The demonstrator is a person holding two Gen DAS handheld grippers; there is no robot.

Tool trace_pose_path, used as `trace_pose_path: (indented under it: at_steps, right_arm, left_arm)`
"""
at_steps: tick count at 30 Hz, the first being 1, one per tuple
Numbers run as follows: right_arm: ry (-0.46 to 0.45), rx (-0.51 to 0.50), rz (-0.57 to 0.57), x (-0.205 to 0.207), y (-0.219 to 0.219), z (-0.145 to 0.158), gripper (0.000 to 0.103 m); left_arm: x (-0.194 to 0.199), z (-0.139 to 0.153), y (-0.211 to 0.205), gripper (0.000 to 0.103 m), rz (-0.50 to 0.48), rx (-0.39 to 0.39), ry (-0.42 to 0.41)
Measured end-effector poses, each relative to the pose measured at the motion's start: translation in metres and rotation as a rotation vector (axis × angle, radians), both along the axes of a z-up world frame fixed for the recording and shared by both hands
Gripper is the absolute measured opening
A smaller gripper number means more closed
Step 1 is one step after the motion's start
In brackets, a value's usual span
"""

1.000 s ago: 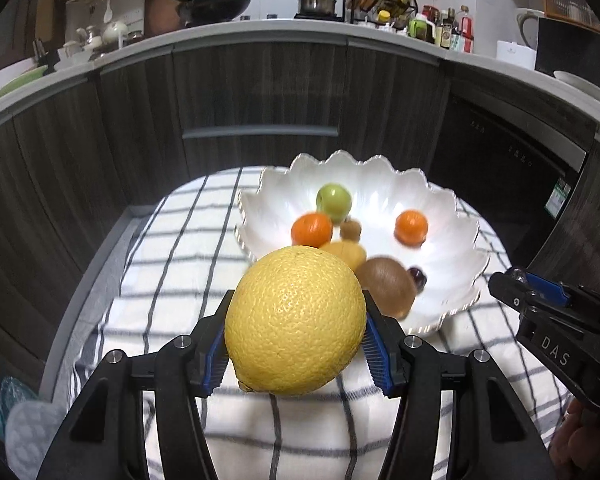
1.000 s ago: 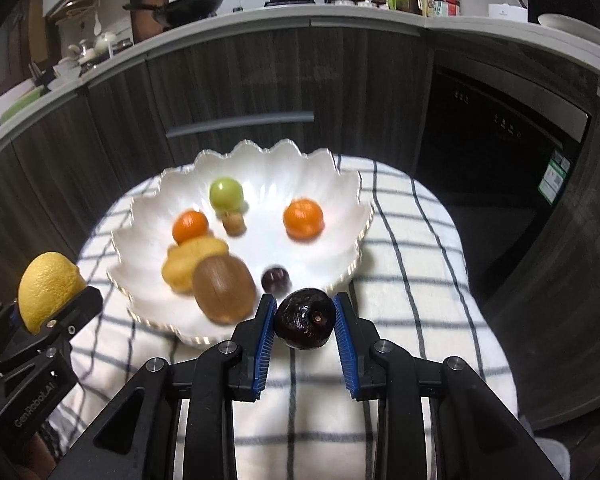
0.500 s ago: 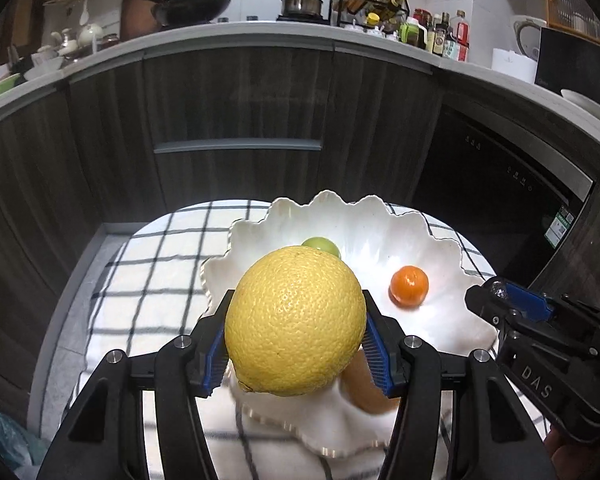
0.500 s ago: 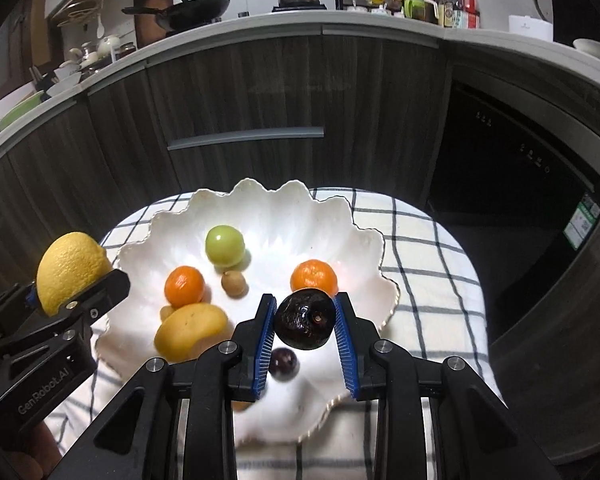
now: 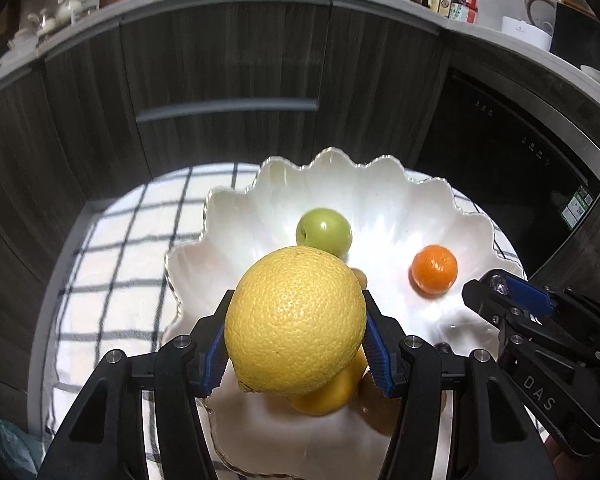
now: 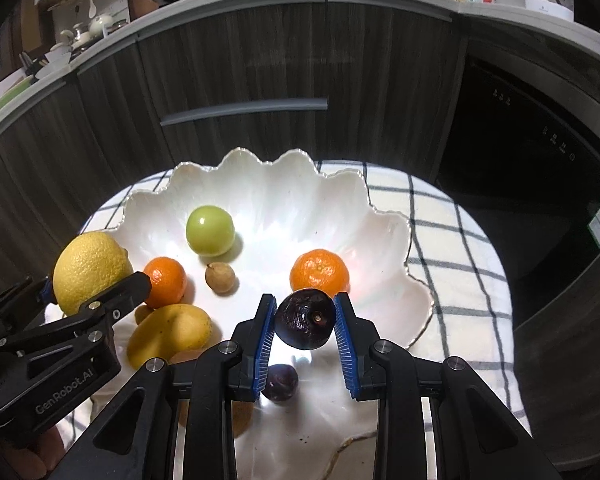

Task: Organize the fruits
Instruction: 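Carry the lemon and plum over the bowl and open both tools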

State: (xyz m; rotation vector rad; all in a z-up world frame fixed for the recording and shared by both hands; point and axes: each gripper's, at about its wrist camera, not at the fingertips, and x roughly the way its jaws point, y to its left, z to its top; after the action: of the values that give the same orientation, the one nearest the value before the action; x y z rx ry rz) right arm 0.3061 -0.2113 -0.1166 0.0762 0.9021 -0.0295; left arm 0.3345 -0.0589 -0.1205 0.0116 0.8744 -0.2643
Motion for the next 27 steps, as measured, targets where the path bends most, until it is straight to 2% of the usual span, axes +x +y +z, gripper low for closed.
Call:
trace_pose_path:
  at_steps: [3, 4, 5, 6, 8, 16, 20, 27]
  right_arm:
    - [0.008, 0.003, -0.023, 0.001, -0.001, 0.001, 0.033]
    - [0.011, 0.007, -0.026, 0.001, -0.002, 0.002, 0.037]
    - [0.01, 0.008, -0.032, 0.001, -0.003, 0.003, 0.05]
    - [0.007, 0.005, -0.043, 0.0, -0.004, 0.004, 0.063]
    - [-0.006, -0.004, -0.066, -0.003, -0.006, 0.008, 0.07]
    - [-0.031, -0.051, -0.114, -0.016, -0.008, 0.025, 0.075]
    - [-0.042, -0.047, -0.126, -0.025, -0.007, 0.034, 0.078]
    - [-0.081, -0.041, -0.121, -0.051, 0.002, 0.059, 0.079]
  left_arm:
    - [-0.001, 0.003, 0.001, 0.061, 0.012, 0.008, -0.021]
    - [-0.002, 0.006, 0.001, 0.071, 0.018, 0.012, -0.037]
    - [-0.003, 0.009, 0.002, 0.08, 0.024, 0.013, -0.047]
    - [-0.004, 0.011, 0.003, 0.081, 0.029, 0.012, -0.055]
    - [-0.005, 0.017, 0.005, 0.082, 0.031, 0.018, -0.066]
    - [-0.022, 0.034, 0.015, 0.093, 0.082, 0.07, -0.116]
    - [-0.034, 0.043, 0.018, 0.096, 0.089, 0.077, -0.126]
    - [-0.058, 0.062, 0.025, 0.1, 0.105, 0.076, -0.146]
